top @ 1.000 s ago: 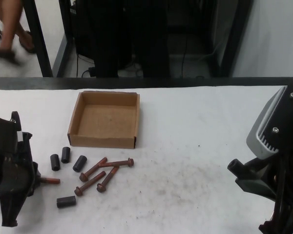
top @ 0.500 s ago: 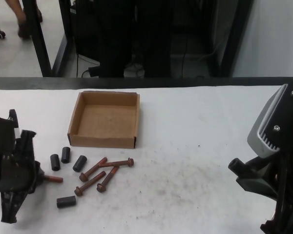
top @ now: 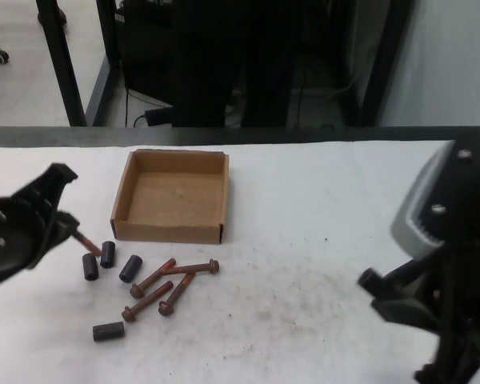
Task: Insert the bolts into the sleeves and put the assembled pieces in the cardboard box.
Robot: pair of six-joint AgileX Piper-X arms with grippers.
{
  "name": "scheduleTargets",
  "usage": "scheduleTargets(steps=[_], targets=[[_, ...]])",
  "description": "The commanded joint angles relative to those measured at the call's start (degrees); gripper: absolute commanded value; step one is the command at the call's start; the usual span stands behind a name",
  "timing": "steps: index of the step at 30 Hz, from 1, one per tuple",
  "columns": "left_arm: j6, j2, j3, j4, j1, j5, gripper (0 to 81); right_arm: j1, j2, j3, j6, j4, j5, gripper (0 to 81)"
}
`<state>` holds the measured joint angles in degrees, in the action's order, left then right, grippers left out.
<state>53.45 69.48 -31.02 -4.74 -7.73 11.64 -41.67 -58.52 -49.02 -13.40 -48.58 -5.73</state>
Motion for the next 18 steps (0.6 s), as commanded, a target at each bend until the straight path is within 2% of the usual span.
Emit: scheduleTargets(steps=[1, 6, 11, 18], targets=[[-6.5, -7.0, -0.1, -0.2, -0.3, 5.3, 0.8, 0.0, -1.5, -0.8, 1.8, 2.9, -2.9, 0.2], [-11.2, -13.3, -0.1, -0.2, -0.2, 10.5, 0.8, -0.3, -6.9, -0.8, 7.0, 12.0, -7.9, 0.2], [-11.5, -16.1, -0.1, -0.2, -0.2, 17.8, 0.8, -1.9, -11.4, -0.8, 11.9, 23.1, -11.6, 0.2], [-12.6, -16.3, 0.0, 4.2, -0.2, 26.3, 0.8, -5.5, -16.2, -0.8, 18.7, 34.7, -12.2, 0.2]])
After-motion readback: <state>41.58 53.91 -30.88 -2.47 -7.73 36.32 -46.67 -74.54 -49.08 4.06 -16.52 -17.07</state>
